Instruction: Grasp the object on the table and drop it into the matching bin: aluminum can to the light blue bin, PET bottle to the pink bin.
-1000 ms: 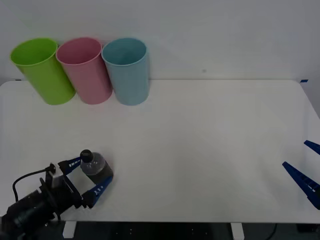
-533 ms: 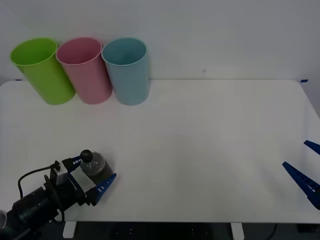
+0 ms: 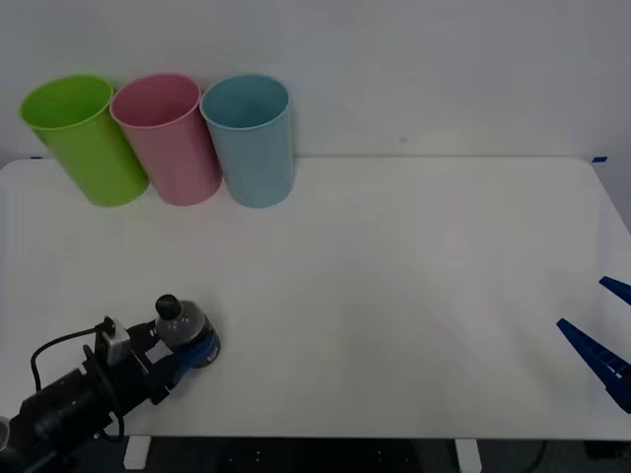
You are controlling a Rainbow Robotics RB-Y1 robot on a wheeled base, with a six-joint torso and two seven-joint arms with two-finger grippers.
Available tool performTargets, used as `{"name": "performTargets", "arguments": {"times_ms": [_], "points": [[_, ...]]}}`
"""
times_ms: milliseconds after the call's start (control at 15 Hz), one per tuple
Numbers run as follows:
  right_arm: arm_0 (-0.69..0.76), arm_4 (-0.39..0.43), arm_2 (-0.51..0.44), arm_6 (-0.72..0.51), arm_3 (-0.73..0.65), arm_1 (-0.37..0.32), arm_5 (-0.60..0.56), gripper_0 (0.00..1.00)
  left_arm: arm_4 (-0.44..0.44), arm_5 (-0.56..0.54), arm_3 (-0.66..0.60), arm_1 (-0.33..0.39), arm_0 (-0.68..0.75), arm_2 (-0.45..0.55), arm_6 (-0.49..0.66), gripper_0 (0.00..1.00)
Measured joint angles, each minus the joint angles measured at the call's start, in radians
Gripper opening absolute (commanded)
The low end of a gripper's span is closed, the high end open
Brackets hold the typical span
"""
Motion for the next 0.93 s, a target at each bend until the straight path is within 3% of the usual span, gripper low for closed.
{"name": "performTargets", "arguments": {"times_ms": [400, 933], "points": [[0.000, 0.000, 0.000, 0.000, 0.000, 0.000, 0.000, 1.00, 0.034, 0.000, -0.001, 0.008, 0.013, 0.026, 0.009, 0.00], [0.000, 0.000, 0.000, 0.000, 0.000, 0.000, 0.000, 1.00, 0.201, 0.002, -0.031, 0.054, 0.064, 0.061, 0.025, 0.00]]}}
